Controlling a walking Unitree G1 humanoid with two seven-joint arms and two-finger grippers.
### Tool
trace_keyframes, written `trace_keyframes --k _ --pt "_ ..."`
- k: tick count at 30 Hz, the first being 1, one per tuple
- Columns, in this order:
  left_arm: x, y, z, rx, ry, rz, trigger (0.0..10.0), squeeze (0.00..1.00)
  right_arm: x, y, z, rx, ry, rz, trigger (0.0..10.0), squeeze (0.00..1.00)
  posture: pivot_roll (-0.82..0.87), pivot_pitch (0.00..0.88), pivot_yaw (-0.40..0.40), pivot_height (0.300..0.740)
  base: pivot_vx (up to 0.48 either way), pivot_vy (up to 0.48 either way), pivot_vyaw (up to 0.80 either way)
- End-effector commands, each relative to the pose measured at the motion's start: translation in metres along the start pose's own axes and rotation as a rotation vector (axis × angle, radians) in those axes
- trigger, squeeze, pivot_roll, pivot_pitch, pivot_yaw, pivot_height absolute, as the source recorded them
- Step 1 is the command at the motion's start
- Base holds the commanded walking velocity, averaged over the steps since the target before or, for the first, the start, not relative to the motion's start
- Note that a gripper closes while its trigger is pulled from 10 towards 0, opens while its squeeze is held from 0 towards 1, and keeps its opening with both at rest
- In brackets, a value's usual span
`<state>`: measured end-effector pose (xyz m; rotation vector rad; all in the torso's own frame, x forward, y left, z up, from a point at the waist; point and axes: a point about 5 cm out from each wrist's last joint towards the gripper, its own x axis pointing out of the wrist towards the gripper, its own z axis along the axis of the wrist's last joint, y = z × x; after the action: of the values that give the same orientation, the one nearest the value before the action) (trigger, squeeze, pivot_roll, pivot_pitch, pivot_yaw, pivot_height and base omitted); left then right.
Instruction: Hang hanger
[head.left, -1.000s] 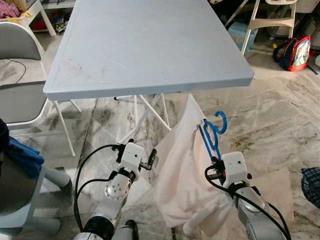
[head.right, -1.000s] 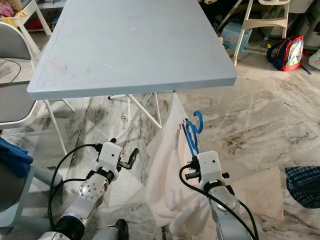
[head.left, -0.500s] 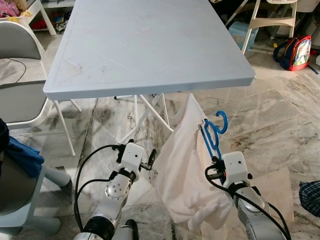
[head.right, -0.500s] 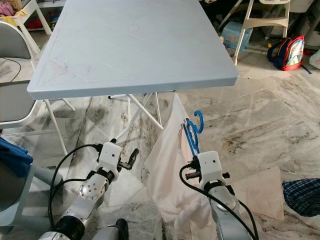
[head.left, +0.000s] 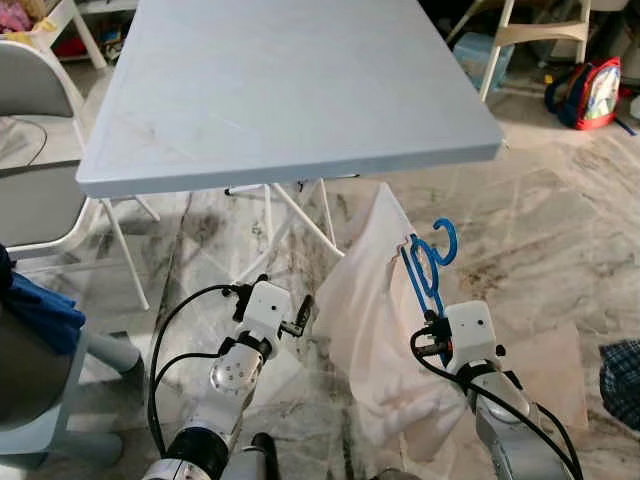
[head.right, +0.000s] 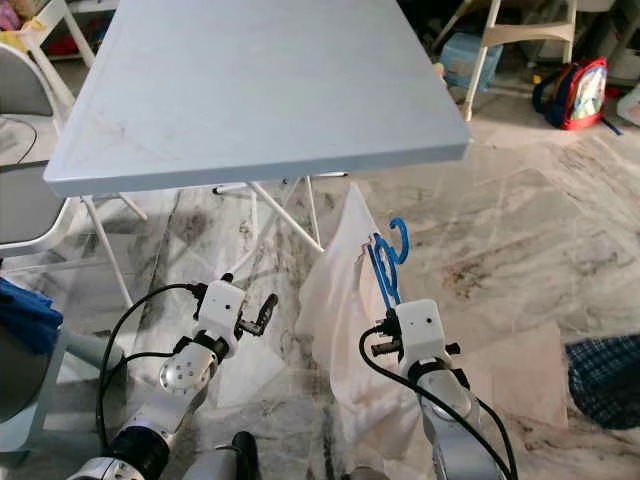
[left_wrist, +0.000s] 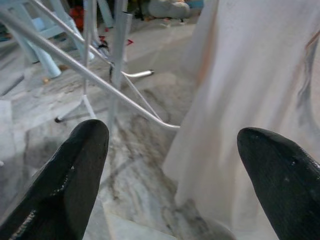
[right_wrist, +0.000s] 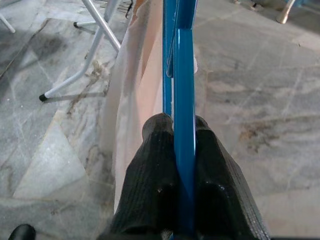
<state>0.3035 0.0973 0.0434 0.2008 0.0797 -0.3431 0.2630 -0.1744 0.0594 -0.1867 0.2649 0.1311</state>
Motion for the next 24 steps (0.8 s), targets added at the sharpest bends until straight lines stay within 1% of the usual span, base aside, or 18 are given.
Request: trace_keyframes --k 1,9,15,20,23,24 --pt "-0.003 -0.003 -0.008 -0.006 0.036 -0.004 10.0 0.0 -0.002 -0.003 0.006 0.003 -0.029 -0.008 10.0 0.0 -0.04 0.205 0.003 0.74 -0.36 0.0 0.0" --pt "-0.004 -0.004 -0.009 -0.01 0.039 -0.009 10.0 0.0 -0.003 -0.006 0.007 -0.005 -0.031 -0.014 10.0 0.0 -0.05 0.206 0.004 0.74 -0.339 0.0 0.0" --pt "-0.002 -0.003 -0.009 -0.029 0.047 -0.003 10.0 0.0 -0.004 -0.01 0.007 -0.015 -0.032 -0.023 10.0 0.0 -0.05 0.205 0.003 0.74 0.0 0.0 0.0" --pt "-0.001 0.0 -0.008 -0.049 0.05 0.004 10.0 0.0 -0.005 -0.018 0.007 -0.024 -0.031 -0.041 10.0 0.0 -0.06 0.207 0.004 0.74 0.0 0.0 0.0" --pt "-0.001 0.0 -0.008 -0.043 0.055 0.002 10.0 0.0 -0.005 -0.019 0.008 -0.026 -0.031 -0.045 10.0 0.0 -0.06 0.208 0.005 0.74 0.0 0.0 0.0" --pt "-0.001 0.0 -0.009 -0.054 0.055 -0.002 10.0 0.0 -0.005 -0.018 0.008 -0.026 -0.032 -0.045 10.0 0.0 -0.06 0.207 0.005 0.74 0.0 0.0 0.0"
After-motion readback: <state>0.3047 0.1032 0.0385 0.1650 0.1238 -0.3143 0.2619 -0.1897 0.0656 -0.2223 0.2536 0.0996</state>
